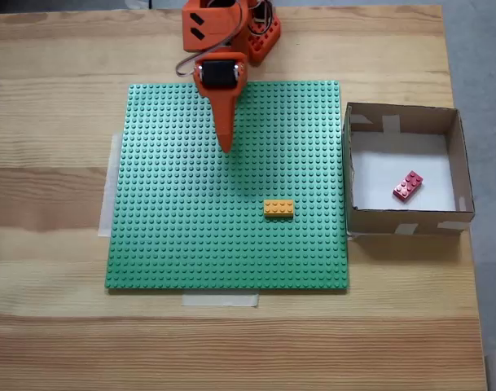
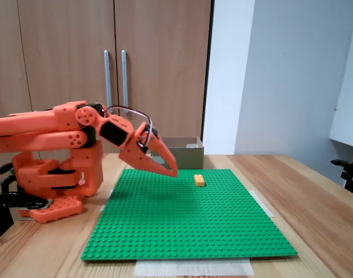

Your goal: Pick the red lego block and put it in the box.

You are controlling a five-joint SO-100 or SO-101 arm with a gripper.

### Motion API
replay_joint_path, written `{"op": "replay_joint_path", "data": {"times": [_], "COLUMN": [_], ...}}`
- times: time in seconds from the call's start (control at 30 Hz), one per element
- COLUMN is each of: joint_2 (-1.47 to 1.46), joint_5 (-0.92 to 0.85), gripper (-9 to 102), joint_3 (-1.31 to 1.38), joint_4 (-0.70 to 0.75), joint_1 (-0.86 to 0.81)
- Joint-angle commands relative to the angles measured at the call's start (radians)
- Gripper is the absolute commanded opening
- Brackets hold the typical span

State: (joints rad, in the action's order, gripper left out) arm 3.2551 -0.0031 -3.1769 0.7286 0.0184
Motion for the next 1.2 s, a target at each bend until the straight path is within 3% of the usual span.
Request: {"op": "replay_joint_path", "data": {"times": [0.0, 1.17], "joint_2": [0.009, 0.009], "joint_5": [-0.009, -0.023], "gripper": [-1, -1], "joint_3": [-0.009, -0.009], "joint_4": [0.040, 0.054], "joint_1": [-0.005, 0.002]}}
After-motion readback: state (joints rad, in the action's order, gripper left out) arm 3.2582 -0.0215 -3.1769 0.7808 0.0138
